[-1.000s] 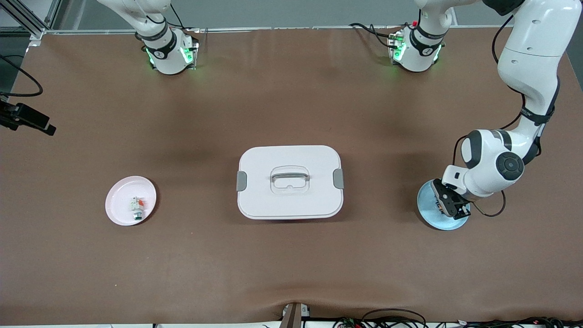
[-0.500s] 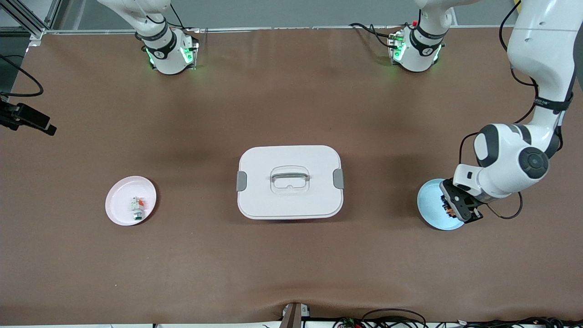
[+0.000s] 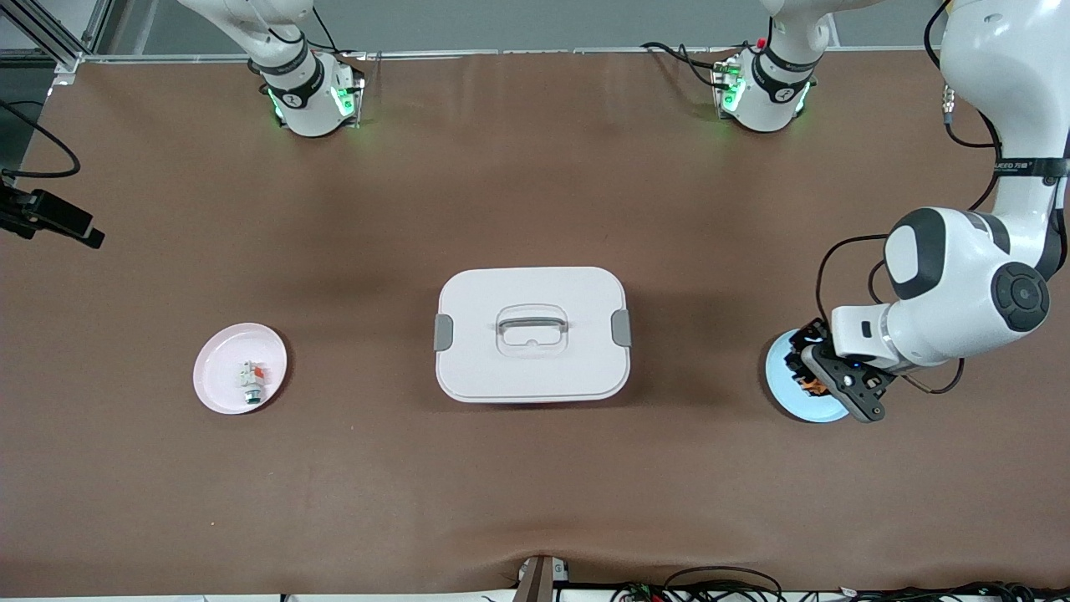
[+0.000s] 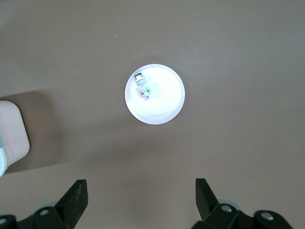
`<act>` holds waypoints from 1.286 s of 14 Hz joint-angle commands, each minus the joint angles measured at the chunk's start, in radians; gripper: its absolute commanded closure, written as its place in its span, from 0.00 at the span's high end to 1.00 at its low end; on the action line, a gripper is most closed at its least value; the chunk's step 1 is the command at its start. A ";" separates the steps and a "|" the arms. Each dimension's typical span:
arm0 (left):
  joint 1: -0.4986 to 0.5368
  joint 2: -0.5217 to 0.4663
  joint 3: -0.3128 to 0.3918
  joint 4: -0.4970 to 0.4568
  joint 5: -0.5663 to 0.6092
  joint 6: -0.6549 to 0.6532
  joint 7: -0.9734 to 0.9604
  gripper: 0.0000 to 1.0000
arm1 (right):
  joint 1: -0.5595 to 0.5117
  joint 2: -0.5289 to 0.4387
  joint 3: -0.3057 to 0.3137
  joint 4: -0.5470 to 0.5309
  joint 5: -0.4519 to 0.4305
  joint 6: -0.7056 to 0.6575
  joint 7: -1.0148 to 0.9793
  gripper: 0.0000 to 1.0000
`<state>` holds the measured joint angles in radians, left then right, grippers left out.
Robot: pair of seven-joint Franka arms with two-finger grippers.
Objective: Transfer orange switch to right arm and place
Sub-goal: 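Lift the orange switch with the left gripper and carry it over the box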
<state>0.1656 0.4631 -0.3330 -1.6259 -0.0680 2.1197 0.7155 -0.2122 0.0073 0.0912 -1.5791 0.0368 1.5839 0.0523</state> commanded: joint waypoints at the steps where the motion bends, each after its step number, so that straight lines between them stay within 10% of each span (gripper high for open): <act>1: 0.005 -0.003 -0.084 0.073 -0.029 -0.081 -0.243 0.00 | -0.021 -0.015 0.016 -0.010 0.017 -0.002 -0.009 1.00; 7: -0.021 0.000 -0.289 0.132 -0.018 -0.083 -0.767 0.00 | -0.021 -0.015 0.019 -0.030 0.018 -0.009 -0.009 1.00; 18: -0.300 0.045 -0.299 0.262 -0.027 0.041 -1.244 0.00 | -0.022 -0.015 0.019 -0.039 0.081 -0.024 0.004 1.00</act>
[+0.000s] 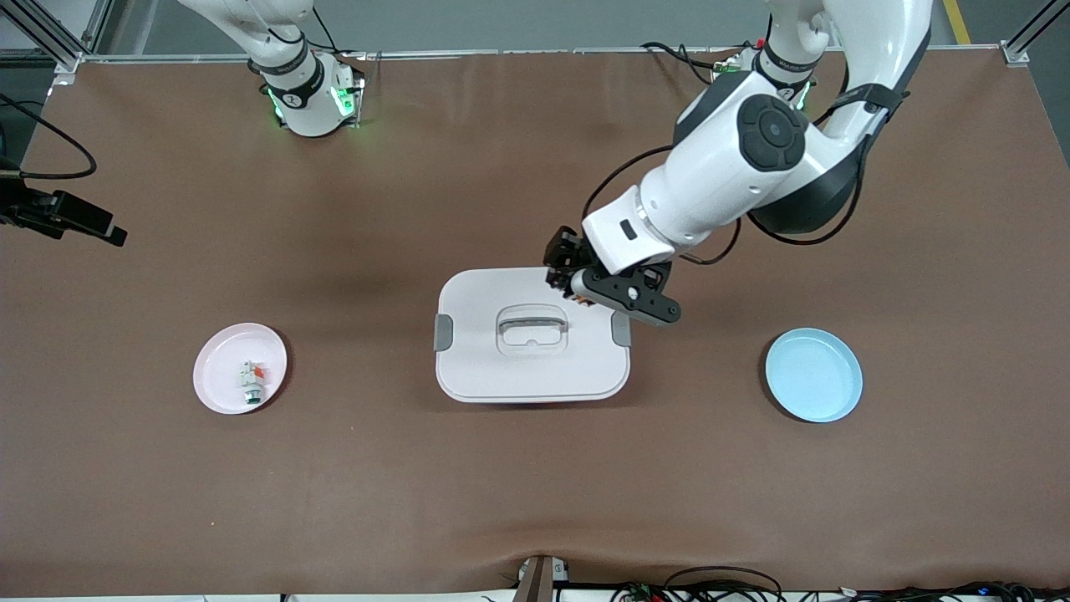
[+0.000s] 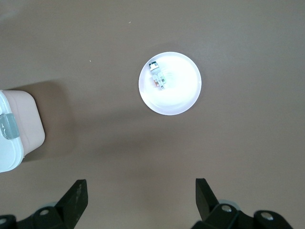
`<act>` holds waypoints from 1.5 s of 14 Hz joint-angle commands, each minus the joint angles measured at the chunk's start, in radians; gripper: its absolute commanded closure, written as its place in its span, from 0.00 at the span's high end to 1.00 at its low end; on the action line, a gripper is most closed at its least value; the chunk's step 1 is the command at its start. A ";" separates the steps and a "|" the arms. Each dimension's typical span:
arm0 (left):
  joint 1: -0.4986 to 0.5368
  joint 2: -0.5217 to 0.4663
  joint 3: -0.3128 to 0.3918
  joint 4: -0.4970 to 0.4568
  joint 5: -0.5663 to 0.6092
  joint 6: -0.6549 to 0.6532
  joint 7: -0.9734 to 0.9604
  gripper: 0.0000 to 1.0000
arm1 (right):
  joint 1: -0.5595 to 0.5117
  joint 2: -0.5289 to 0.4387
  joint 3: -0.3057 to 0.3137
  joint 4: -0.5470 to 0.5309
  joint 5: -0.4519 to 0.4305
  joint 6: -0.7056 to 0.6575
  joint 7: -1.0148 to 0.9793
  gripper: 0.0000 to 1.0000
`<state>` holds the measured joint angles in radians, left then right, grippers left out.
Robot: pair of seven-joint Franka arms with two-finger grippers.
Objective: Transfer orange switch to right arm and place
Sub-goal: 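Lift the orange switch with the left gripper and carry it over the box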
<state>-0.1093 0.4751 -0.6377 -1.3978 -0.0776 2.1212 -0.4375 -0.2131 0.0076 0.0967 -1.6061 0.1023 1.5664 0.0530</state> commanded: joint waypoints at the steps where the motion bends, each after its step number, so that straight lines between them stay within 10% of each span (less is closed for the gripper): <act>1: -0.036 0.045 0.006 0.036 -0.017 0.078 -0.148 0.00 | -0.023 -0.015 0.014 -0.014 0.016 -0.006 0.004 1.00; 16: -0.171 0.103 0.004 0.129 -0.212 0.350 -0.913 0.00 | -0.026 -0.011 0.014 -0.025 0.120 -0.003 0.054 1.00; 21: -0.196 0.131 0.004 0.128 -0.320 0.361 -1.159 0.00 | -0.017 -0.012 0.015 -0.025 0.305 0.024 0.161 1.00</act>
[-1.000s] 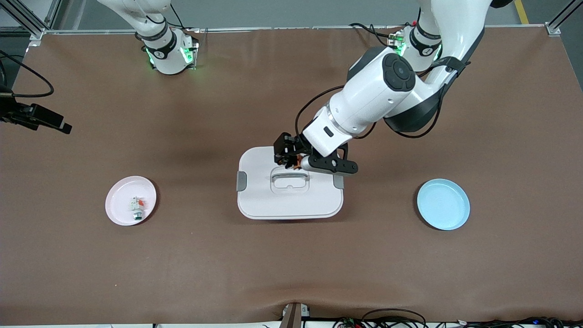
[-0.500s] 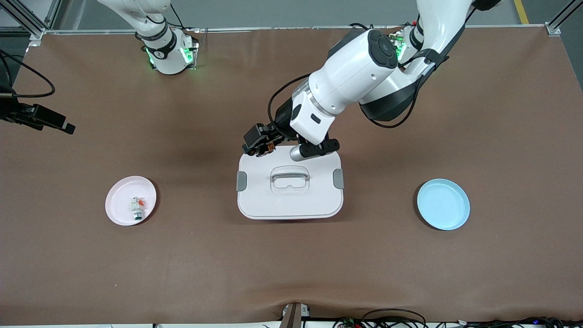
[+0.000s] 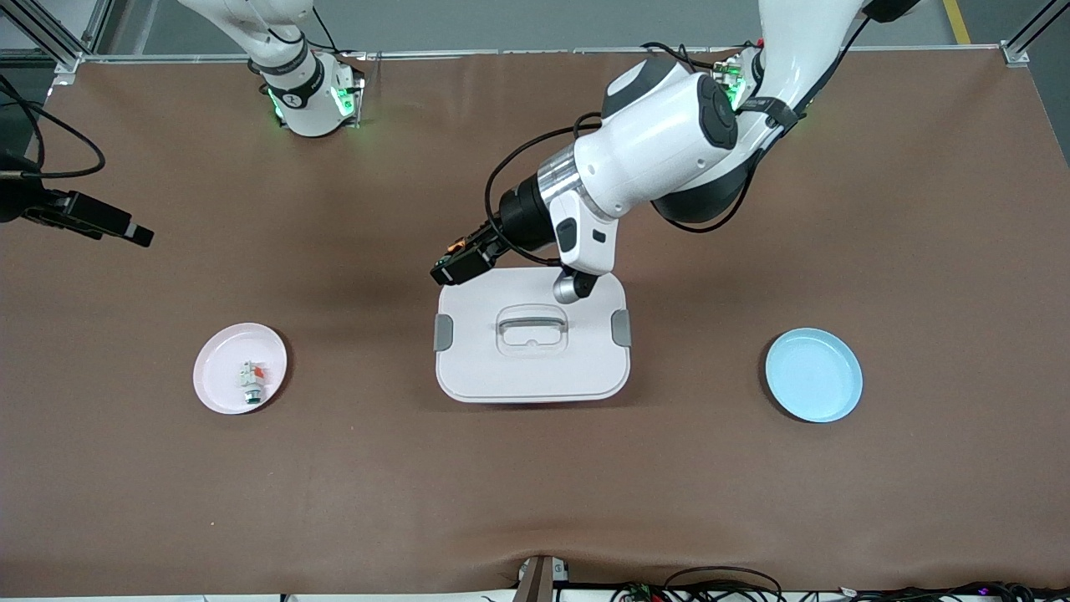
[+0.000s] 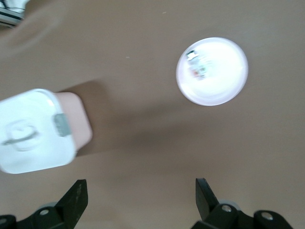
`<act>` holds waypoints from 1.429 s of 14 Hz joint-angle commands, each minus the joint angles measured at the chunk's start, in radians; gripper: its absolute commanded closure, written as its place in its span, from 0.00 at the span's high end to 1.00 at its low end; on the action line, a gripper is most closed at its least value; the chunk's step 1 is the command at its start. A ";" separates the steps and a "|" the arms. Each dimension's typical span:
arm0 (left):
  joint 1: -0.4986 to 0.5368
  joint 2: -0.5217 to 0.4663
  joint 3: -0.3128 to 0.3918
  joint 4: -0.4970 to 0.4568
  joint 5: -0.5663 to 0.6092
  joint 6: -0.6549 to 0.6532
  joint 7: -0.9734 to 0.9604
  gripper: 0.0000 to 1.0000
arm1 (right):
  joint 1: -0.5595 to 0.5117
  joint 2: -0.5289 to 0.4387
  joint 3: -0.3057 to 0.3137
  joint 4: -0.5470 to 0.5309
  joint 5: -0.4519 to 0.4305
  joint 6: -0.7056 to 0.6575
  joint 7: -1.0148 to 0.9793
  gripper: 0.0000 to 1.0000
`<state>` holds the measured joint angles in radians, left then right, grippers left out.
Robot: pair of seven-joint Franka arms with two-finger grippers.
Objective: Transfer orange switch to right arm and place
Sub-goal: 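Hold the switch with the left gripper while the right gripper reaches it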
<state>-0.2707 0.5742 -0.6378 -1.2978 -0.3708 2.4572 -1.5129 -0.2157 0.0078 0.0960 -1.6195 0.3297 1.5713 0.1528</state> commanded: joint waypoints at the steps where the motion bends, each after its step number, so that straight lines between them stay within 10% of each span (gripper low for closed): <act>1: -0.039 0.036 0.004 0.028 -0.026 0.048 -0.130 0.00 | 0.007 -0.014 0.018 -0.011 0.127 0.056 0.101 1.00; 6: -0.076 0.056 0.003 0.028 -0.023 0.062 -0.175 0.00 | 0.173 -0.026 0.019 -0.046 0.160 0.202 0.347 1.00; 10: -0.061 0.061 0.000 0.032 -0.090 0.062 -0.156 0.00 | 0.268 -0.179 0.019 -0.304 0.224 0.399 0.370 1.00; 20: -0.035 0.093 0.003 0.032 -0.313 0.054 -0.152 0.00 | 0.530 -0.184 0.021 -0.297 0.200 0.621 0.604 1.00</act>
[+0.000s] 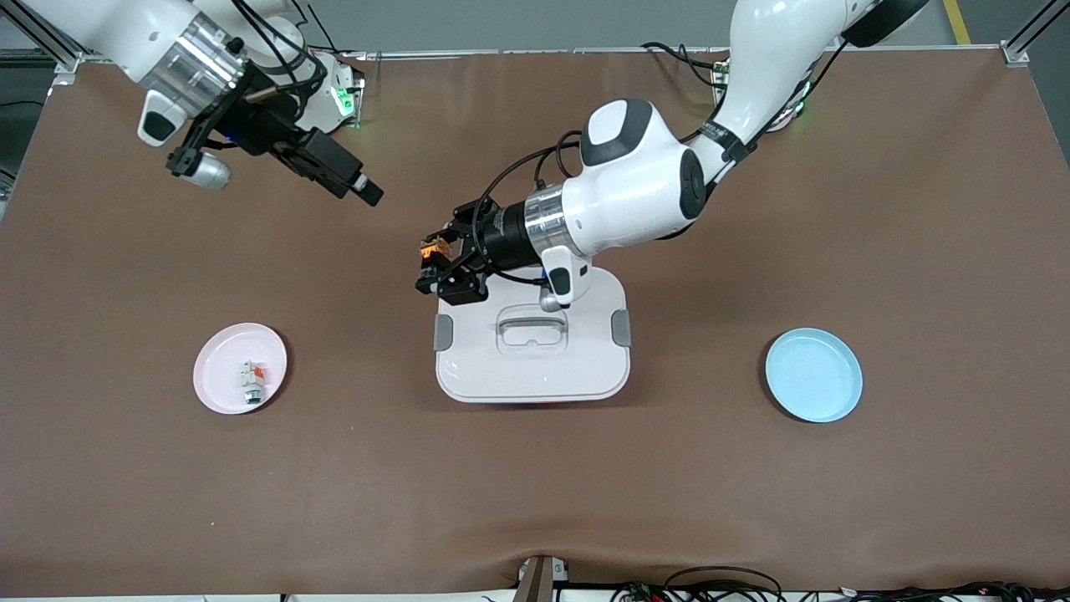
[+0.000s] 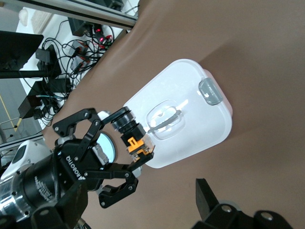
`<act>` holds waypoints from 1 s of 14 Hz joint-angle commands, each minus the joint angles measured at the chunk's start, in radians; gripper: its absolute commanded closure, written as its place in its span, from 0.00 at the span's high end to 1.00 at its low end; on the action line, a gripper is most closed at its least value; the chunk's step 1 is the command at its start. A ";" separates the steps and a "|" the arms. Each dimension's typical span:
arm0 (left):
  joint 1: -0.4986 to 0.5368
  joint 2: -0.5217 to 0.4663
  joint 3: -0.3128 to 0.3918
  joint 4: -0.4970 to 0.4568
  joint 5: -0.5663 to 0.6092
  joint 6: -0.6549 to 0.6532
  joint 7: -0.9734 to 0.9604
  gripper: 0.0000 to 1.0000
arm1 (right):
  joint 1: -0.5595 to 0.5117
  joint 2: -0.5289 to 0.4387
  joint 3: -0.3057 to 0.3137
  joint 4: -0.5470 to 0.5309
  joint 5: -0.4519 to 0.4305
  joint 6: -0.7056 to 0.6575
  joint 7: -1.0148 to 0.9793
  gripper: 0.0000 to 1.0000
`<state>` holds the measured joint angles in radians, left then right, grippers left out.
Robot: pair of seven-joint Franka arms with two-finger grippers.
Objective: Transfer orange switch to right arm and place
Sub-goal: 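Hold the switch with the left gripper while the right gripper reaches it, then close the right gripper on the orange switch's cap end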
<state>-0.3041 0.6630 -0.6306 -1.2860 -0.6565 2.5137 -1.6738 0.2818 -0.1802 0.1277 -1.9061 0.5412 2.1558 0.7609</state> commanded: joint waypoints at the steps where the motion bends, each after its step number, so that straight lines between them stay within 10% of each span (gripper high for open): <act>1: -0.001 0.001 -0.006 0.019 -0.026 -0.007 0.011 0.00 | 0.046 0.034 -0.011 0.010 -0.064 0.039 -0.006 1.00; 7: -0.003 -0.011 -0.003 0.020 0.038 -0.124 0.022 0.00 | 0.106 0.243 -0.011 0.212 -0.225 0.049 -0.008 1.00; 14: -0.003 -0.051 0.000 0.017 0.104 -0.134 0.016 0.00 | 0.100 0.257 -0.013 0.199 -0.280 0.015 -0.075 1.00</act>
<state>-0.3072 0.6381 -0.6337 -1.2675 -0.5649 2.3923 -1.6518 0.3749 0.0703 0.1217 -1.7134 0.2839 2.1962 0.6920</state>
